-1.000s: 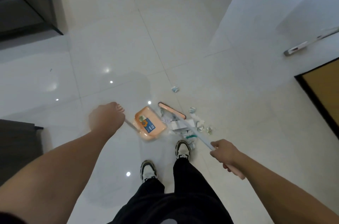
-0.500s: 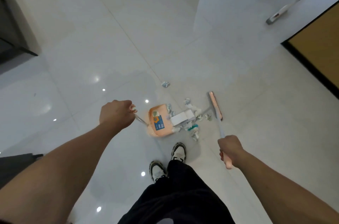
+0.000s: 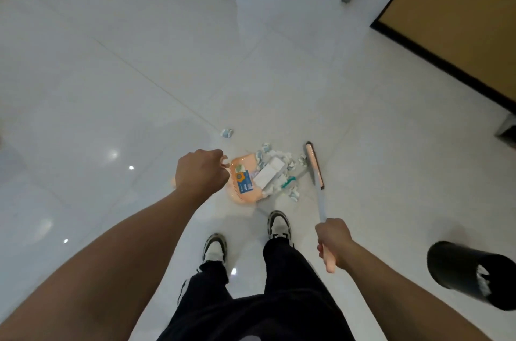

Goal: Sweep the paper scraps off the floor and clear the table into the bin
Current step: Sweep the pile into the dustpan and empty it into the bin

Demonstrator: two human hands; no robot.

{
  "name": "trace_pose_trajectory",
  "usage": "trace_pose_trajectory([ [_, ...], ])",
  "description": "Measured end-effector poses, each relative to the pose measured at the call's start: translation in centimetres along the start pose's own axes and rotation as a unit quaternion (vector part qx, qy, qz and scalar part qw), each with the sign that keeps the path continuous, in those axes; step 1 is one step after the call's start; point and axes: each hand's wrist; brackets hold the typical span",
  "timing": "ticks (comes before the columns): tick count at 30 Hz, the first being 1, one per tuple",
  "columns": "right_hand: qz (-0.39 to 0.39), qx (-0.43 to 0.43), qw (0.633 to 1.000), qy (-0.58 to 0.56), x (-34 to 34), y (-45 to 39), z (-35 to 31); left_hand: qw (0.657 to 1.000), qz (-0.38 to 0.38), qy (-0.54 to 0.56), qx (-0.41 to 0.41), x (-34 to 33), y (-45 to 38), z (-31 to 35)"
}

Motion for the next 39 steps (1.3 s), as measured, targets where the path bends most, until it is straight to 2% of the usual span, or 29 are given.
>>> trace_pose_trajectory([
  [6,-0.039,0.000,0.998,-0.044,-6.9,3.7,1.7,0.999,-0.002,0.008,-0.049,0.2,-0.3,-1.2],
  [13,-0.122,-0.005,0.991,-0.046,-11.2,7.0,1.7,0.998,-0.029,0.016,-0.059,0.5,0.1,-3.2],
  [19,-0.142,-0.027,0.983,-0.109,-10.2,9.5,1.3,0.997,-0.046,0.030,-0.059,1.1,0.5,-4.6],
  [23,-0.126,-0.007,0.985,-0.115,-6.8,10.9,0.6,0.998,-0.054,0.038,-0.019,1.3,1.5,-6.2],
  [27,-0.094,0.047,0.993,-0.057,-5.3,10.6,-1.2,0.998,-0.014,0.061,0.015,2.2,2.1,-7.7],
  [31,-0.081,0.129,0.987,0.058,-4.5,8.4,-4.4,0.998,0.002,0.051,0.045,3.8,2.3,-9.4],
  [36,-0.066,0.220,0.942,0.244,-4.6,4.4,-11.6,0.986,-0.002,0.040,0.162,3.9,5.1,-12.4],
  [39,-0.066,0.254,0.916,0.304,-5.4,2.1,-14.9,0.972,0.007,0.039,0.230,3.4,7.5,-13.0],
])
Point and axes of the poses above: each hand's wrist, its own y-axis away from the middle knuckle, its own x-axis out of the back of the hand, z = x × y, and after that the axes turned 3 degrees about y, right-handed
